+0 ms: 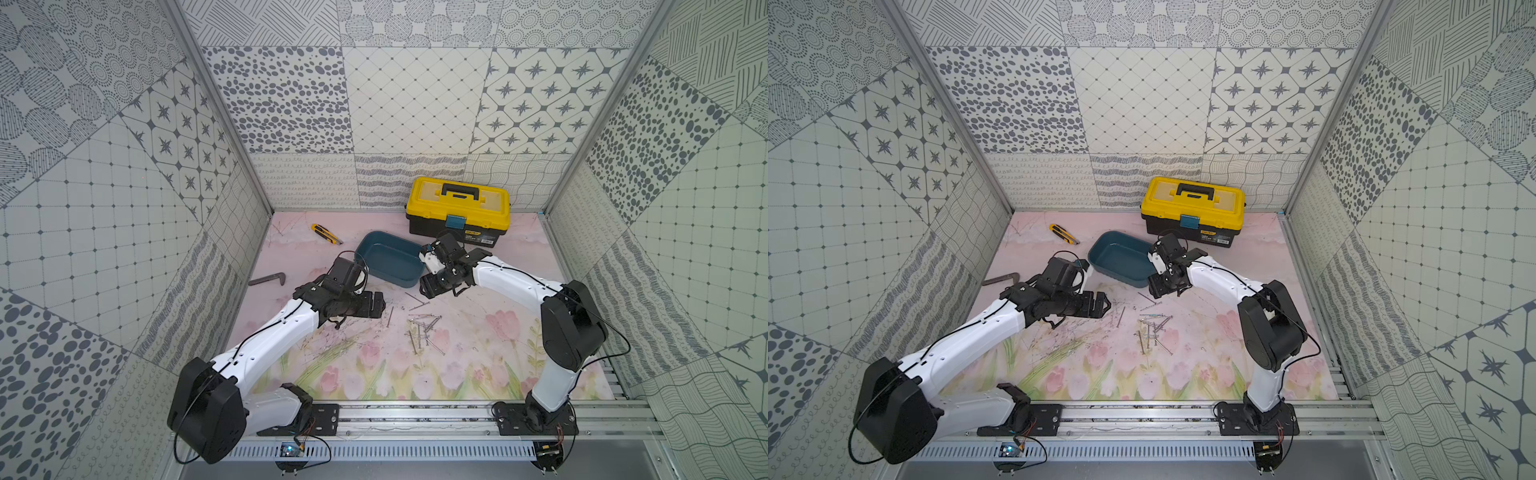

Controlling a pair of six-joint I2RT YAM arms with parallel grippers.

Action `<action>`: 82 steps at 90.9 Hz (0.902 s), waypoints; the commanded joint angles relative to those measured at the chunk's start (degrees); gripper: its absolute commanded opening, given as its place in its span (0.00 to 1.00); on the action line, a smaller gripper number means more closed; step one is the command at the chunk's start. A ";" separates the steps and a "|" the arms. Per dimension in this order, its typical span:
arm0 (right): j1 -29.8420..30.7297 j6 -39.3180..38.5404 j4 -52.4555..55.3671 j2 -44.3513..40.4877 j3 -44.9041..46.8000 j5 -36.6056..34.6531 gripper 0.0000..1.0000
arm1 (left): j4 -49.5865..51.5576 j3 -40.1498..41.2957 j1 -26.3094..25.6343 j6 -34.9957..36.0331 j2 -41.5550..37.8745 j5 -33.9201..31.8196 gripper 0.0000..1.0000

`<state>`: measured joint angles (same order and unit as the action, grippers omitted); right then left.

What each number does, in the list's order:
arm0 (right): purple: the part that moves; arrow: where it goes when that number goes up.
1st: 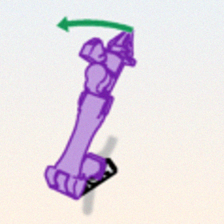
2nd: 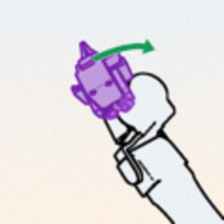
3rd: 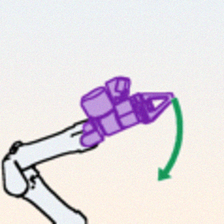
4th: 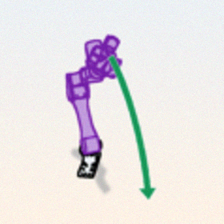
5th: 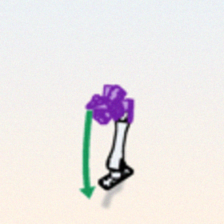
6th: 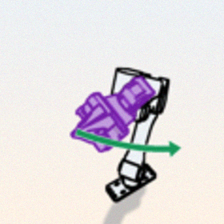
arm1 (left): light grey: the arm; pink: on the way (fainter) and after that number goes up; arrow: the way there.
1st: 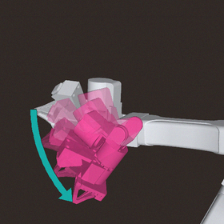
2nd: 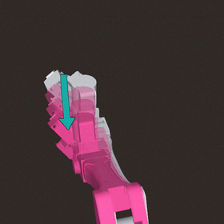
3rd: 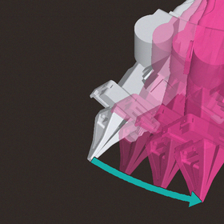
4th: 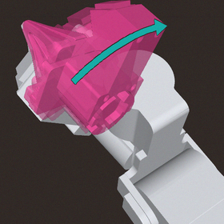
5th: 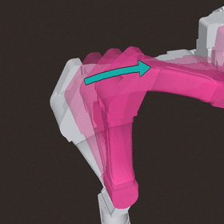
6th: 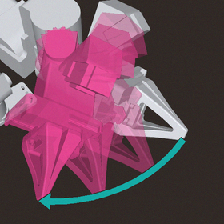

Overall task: Put the nails on the desktop into the storage box
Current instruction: Pick up the nail from the center of the board.

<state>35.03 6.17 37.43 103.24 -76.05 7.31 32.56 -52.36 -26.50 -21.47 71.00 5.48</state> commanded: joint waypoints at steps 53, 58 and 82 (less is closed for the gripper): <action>4.80 -3.03 -12.29 7.14 3.34 -2.42 0.53 | 3.96 0.16 -0.04 -1.28 -2.57 -0.88 1.00; 4.80 -2.83 -12.64 7.01 3.87 -2.97 0.53 | 4.19 -0.26 -0.04 -1.00 -2.15 -0.72 1.00; 5.43 -2.12 -14.40 5.07 6.66 -4.23 0.52 | 4.05 0.11 -0.05 -0.41 -0.19 -0.86 1.00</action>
<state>39.97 3.33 25.71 109.84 -70.65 4.29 35.42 -51.99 -26.52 -23.51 69.60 4.14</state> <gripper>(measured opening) 0.526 0.995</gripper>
